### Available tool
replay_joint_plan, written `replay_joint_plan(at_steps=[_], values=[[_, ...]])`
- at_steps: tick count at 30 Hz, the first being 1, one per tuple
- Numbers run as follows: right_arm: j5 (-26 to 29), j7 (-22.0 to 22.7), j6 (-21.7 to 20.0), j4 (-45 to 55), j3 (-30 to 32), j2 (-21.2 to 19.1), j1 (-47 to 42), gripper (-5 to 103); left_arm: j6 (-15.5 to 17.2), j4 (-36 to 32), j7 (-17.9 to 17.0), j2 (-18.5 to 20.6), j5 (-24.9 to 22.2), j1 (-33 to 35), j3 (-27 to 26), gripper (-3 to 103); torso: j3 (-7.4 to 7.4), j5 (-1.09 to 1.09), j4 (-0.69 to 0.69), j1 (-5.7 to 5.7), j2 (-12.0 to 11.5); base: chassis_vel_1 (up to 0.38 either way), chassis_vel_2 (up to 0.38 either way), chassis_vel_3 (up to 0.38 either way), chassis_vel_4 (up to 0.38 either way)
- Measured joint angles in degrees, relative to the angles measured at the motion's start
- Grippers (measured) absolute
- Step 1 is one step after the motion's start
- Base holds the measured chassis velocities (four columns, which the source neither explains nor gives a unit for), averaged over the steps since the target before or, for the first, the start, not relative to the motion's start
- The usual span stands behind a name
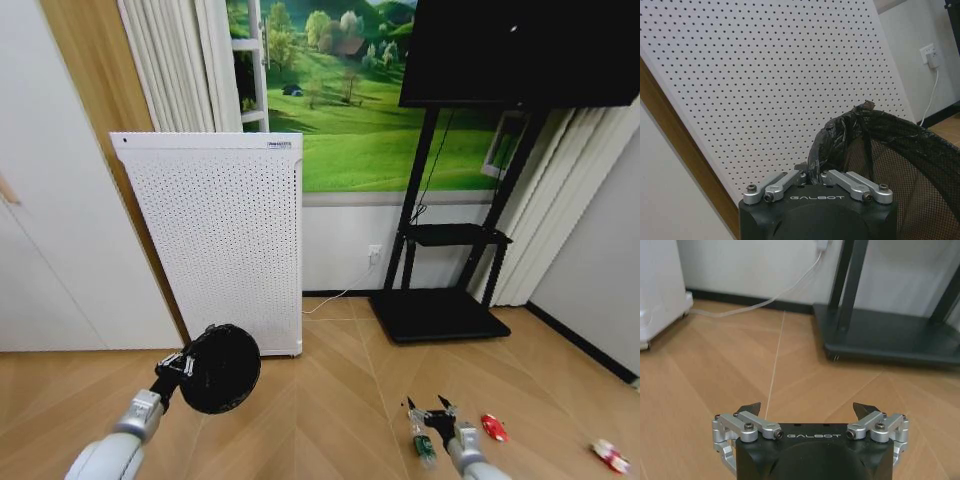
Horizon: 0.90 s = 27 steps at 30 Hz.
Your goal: Pick up the trash bin and place the garbage on the floor into it.
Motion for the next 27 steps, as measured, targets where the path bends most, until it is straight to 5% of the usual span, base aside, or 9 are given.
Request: replay_joint_plan(at_steps=[9,27], values=[[1.66,-0.67,-1.00,-6.45,-6.63,-1.58,3.75,100,0.23,0.55,-0.11,-0.74,1.34,-1.08,3.55,7,0.00,0.00,0.00,0.00,0.00,0.000,0.000,0.000,0.000],[2.13,2.54,-3.68,-19.86,-15.46,2.65,12.44,100,-0.39,1.50,-0.06,-0.94,1.71,-1.70,4.55,7,0.00,-0.01,0.01,0.01,0.00,0.000,0.000,0.000,0.000]])
